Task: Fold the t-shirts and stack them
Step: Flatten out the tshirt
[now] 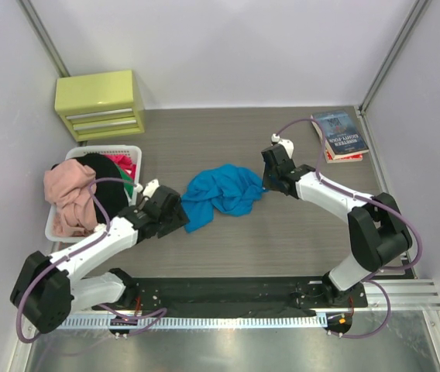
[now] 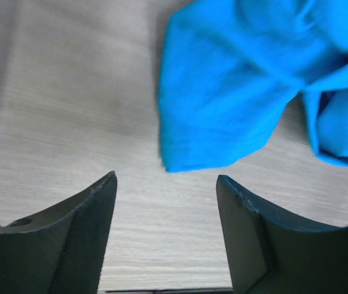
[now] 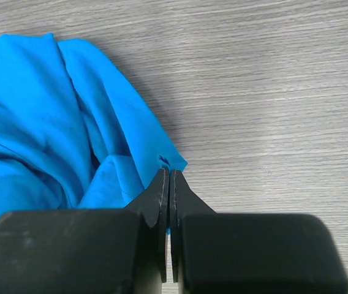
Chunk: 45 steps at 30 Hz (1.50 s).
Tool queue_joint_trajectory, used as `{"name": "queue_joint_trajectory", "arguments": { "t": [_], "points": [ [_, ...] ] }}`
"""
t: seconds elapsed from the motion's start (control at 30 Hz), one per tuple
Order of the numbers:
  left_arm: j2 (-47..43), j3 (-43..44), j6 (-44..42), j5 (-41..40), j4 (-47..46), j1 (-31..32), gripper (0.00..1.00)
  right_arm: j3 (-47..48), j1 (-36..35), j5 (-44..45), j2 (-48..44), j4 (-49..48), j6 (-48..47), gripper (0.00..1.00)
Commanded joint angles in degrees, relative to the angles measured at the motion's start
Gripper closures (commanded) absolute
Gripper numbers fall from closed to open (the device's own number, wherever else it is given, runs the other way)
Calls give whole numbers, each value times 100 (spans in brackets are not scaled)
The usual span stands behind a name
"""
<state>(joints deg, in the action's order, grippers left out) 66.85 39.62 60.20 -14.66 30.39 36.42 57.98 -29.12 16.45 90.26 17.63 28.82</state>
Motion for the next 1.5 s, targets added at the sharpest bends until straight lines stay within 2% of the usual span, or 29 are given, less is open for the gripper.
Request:
{"name": "queue_joint_trajectory", "arguments": {
  "t": [0.0,0.13,0.23,0.4,0.5,0.53,0.63,0.67,0.73,0.77,0.8,0.83,0.87,0.93,1.13,1.23,1.33,1.47],
  "points": [
    [-339,-664,500,349,-691,23,39,196,3,60,-88,3,19,99],
    [-129,-753,869,341,-780,23,44,363,12,60,97,74,-69,99],
    [100,-929,1063,261,-1193,23,46,442,12,8,150,92,-69,99],
    [670,-859,993,218,-1632,23,47,548,3,34,238,153,-157,99],
    [934,-780,923,191,-1834,23,54,592,12,78,247,206,-192,99],
    [1109,-763,905,156,-1905,23,58,609,3,87,238,197,-192,99],
    [1417,-579,678,77,-1967,23,90,741,12,104,229,215,-219,99],
    [1453,-334,607,25,-1662,14,100,820,12,122,220,258,-288,99],
    [1297,27,108,-325,-1213,-4,100,1187,30,209,133,346,-359,99],
    [1174,542,-121,-528,-646,-30,100,1364,73,245,106,460,-394,99],
    [1068,860,-723,-738,-344,-30,100,1583,108,254,54,530,-455,99],
    [971,1542,-999,-1297,-54,-39,100,2046,152,280,27,601,-500,99],
    [814,1880,-1359,-1521,332,-74,100,2260,222,297,1,601,-535,99],
    [716,2782,-2331,-1837,467,-188,100,2960,310,306,-52,601,-640,99],
    [566,4779,-4066,-1848,249,-671,100,4684,557,324,-157,532,-1184,99],
    [513,5457,-4560,-1830,160,-689,100,5204,583,219,-298,391,-1457,99],
    [382,5863,-4877,-1892,256,-689,100,5277,592,17,-622,277,-1502,99],
    [101,5996,-4529,-1875,712,-689,100,4838,583,103,-1176,294,-1327,99]
  ]
}}
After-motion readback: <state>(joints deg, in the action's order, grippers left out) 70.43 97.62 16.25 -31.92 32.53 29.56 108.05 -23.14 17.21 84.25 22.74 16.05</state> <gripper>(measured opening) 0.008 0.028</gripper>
